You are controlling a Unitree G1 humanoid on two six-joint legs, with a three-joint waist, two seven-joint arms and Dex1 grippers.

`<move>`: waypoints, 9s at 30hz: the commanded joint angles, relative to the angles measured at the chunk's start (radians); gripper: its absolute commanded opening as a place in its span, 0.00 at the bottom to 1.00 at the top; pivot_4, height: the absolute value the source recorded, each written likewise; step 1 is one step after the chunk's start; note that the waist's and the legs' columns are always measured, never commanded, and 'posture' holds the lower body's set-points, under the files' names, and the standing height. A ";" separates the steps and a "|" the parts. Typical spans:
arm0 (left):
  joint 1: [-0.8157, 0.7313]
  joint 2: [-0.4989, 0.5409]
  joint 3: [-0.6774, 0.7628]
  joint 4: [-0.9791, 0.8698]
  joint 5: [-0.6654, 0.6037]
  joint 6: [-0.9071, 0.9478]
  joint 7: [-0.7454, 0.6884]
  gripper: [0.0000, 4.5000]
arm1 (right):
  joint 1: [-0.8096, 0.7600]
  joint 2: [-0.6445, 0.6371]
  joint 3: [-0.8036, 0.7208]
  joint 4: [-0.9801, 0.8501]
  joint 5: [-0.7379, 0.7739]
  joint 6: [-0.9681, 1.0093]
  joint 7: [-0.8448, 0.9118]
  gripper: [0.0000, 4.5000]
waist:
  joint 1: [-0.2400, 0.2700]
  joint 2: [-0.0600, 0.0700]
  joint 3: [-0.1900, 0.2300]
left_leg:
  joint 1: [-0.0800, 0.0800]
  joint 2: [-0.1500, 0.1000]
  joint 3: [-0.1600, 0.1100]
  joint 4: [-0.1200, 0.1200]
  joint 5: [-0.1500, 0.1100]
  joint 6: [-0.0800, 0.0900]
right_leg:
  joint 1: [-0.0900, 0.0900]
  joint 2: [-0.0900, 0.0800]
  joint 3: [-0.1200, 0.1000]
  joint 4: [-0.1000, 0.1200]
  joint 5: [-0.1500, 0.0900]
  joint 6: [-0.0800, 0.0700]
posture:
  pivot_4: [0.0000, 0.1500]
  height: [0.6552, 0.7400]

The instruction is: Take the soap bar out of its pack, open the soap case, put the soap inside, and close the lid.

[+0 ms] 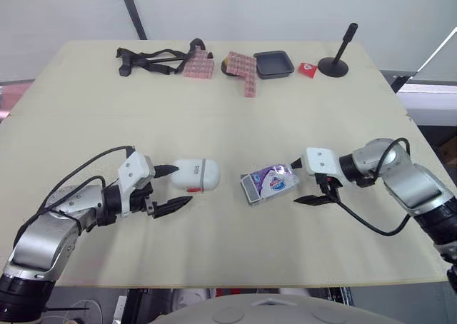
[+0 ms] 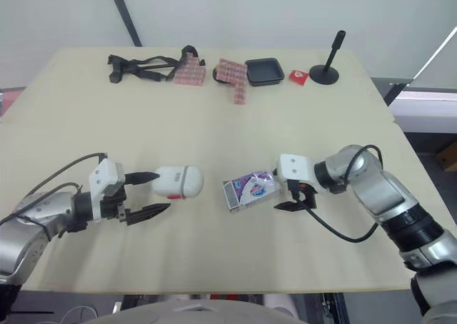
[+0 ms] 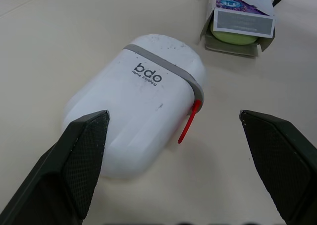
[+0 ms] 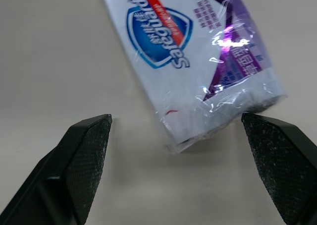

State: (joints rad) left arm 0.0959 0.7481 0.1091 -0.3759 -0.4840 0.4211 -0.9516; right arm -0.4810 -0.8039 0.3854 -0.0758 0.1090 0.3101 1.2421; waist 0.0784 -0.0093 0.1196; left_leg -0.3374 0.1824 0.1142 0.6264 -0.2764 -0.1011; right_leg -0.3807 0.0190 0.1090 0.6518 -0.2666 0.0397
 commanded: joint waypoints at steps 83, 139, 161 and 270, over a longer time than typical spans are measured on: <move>0.021 -0.025 0.002 0.102 0.056 -0.165 -0.016 1.00 | -0.055 0.059 0.053 -0.033 -0.052 0.004 0.103 0.69 | 0.003 0.000 0.000 | 0.000 0.000 0.000 0.001 0.000 0.000 | 0.000 0.000 0.000 0.002 0.000 0.000 | 1.00 1.00; -0.074 -0.031 -0.051 0.127 0.059 -0.152 -0.063 1.00 | 0.132 -0.319 -0.174 -0.256 0.043 0.241 0.052 0.69 | 0.025 0.001 0.000 | 0.000 0.001 0.000 0.002 0.000 0.000 | 0.000 0.000 0.001 0.000 0.000 0.000 | 1.00 1.00; -0.041 -0.028 -0.045 0.120 0.069 -0.164 -0.052 1.00 | 0.114 -0.287 -0.185 -0.265 0.108 0.339 0.011 1.00 | 0.025 0.001 0.000 | 0.000 0.001 0.000 0.003 0.000 0.000 | 0.000 0.000 0.001 -0.001 0.000 0.000 | 1.00 1.00; -0.168 -0.029 -0.092 0.233 0.100 -0.202 -0.105 1.00 | 0.053 -0.258 -0.644 -0.446 0.356 0.810 -0.273 1.00 | 0.060 0.014 0.002 | 0.001 0.001 0.002 0.000 0.000 -0.001 | 0.000 0.002 0.003 -0.001 0.000 0.000 | 1.00 1.00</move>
State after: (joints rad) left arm -0.0845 0.7002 -0.0011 -0.1331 -0.3808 0.2125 -1.0475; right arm -0.4546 -1.0596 -0.1920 -0.4327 0.3906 1.2224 0.8755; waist 0.1384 0.0050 0.1220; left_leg -0.3361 0.1840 0.1164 0.6261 -0.2766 -0.1018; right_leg -0.3809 0.0209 0.1115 0.6505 -0.2666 0.0395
